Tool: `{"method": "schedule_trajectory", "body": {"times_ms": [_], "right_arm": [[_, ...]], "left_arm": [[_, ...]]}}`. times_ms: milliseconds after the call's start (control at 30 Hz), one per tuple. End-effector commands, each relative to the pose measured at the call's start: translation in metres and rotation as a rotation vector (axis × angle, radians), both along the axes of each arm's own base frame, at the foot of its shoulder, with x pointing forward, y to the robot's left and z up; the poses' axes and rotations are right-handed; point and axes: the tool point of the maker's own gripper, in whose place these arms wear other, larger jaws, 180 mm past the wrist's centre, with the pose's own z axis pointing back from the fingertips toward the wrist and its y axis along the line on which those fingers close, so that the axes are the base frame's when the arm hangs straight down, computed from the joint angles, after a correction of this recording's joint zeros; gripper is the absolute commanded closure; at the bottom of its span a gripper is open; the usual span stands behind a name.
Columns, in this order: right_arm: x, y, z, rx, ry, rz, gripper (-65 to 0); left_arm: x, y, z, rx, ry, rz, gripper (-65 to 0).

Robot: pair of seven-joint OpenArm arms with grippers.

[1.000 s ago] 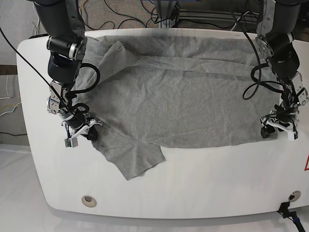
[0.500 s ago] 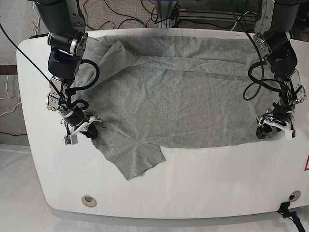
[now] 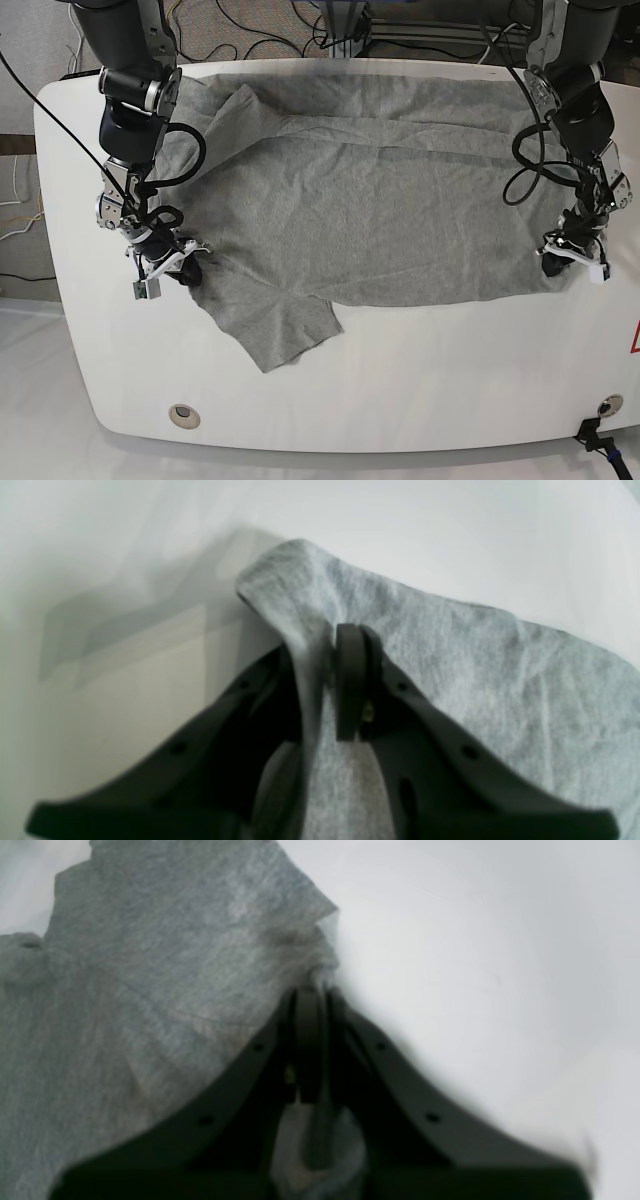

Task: Fold the T-shirt properly
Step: 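Grasp the hem corners with both grippers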

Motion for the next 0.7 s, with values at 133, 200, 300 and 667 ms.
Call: {"method": "schedule_trajectory", "body": {"times_ms": [133, 200, 300, 667], "right_arm": [[0.014, -0.015, 0.025, -0.068, -0.049, 0.006, 0.0], [0.015, -0.017, 0.032, -0.094, -0.054, 0.016, 0.0], [0.021, -0.02, 0.049, -0.131, -0.079, 0.026, 0.0], [0.016, -0.043, 0.083, -0.282, -0.092, 0.047, 0.0]], "left_arm": [[0.015, 0.018, 0.043, 0.071, -0.108, 0.006, 0.0], [0.016, 0.019, 0.048, 0.088, -0.12, 0.004, 0.0], [0.019, 0.021, 0.058, 0.106, -0.142, 0.001, 0.0], [-0.009, 0.024, 0.059, 0.125, -0.165, -0.003, 0.0]]}}
